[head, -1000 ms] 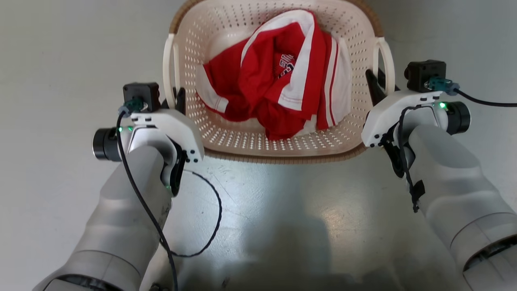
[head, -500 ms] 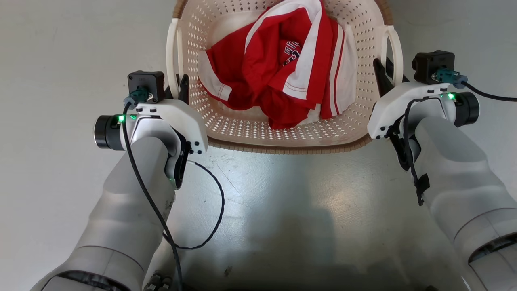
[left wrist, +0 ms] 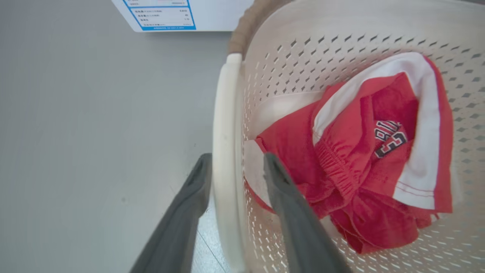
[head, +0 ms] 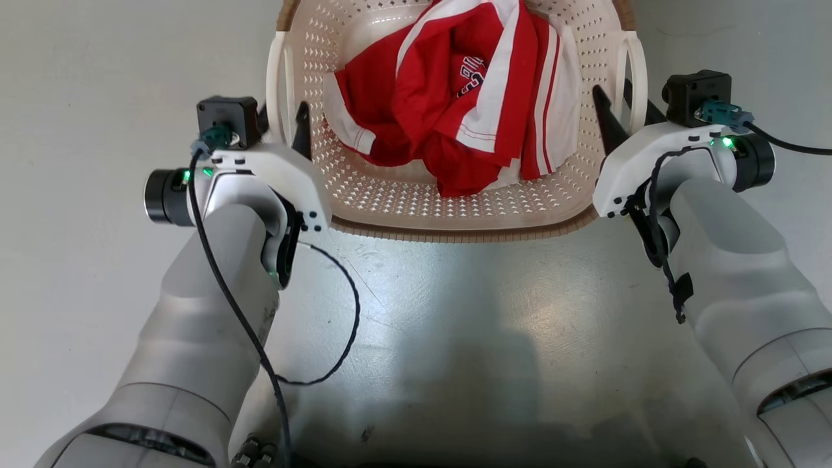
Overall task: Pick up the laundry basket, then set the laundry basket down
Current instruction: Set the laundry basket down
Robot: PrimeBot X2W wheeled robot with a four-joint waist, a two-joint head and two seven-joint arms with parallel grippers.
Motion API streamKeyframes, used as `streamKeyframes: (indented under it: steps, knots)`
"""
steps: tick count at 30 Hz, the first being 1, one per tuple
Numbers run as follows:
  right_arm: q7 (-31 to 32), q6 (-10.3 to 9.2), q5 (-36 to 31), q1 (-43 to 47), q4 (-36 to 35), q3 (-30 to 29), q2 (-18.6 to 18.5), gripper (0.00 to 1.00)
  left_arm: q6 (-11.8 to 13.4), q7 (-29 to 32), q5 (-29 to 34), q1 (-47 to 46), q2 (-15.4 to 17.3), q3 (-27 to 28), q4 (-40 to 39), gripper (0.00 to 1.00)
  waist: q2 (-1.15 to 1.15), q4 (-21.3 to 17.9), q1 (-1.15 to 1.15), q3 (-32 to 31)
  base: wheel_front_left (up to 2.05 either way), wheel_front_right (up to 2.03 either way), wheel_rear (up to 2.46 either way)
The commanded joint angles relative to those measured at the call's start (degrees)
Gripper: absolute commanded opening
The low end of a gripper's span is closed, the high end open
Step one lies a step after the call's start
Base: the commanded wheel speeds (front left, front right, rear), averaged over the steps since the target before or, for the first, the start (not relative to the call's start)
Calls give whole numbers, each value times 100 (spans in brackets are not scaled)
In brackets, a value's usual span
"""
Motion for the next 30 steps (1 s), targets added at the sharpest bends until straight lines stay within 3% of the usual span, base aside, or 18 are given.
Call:
streamKeyframes:
  steps: [1, 16, 30]
  knots:
    - [-37, 40, -107, 186, -51, 13, 160, 100, -6, -56, 78, -29, 168, 139, -22, 99, 0, 3, 0, -2, 0, 0, 0]
    - [-38, 40, -380, 466, -464, -382, 160, 100, 32, -56, 370, 288, 239, 541, -558, 100, 0, -106, 0, -379, 0, 0, 0]
    - [-38, 40, -756, 1412, -2142, -1013, 160, 100, 38, -56, 977, 1461, 256, 1193, -2148, 100, 0, -252, 0, -1432, 0, 0, 0]
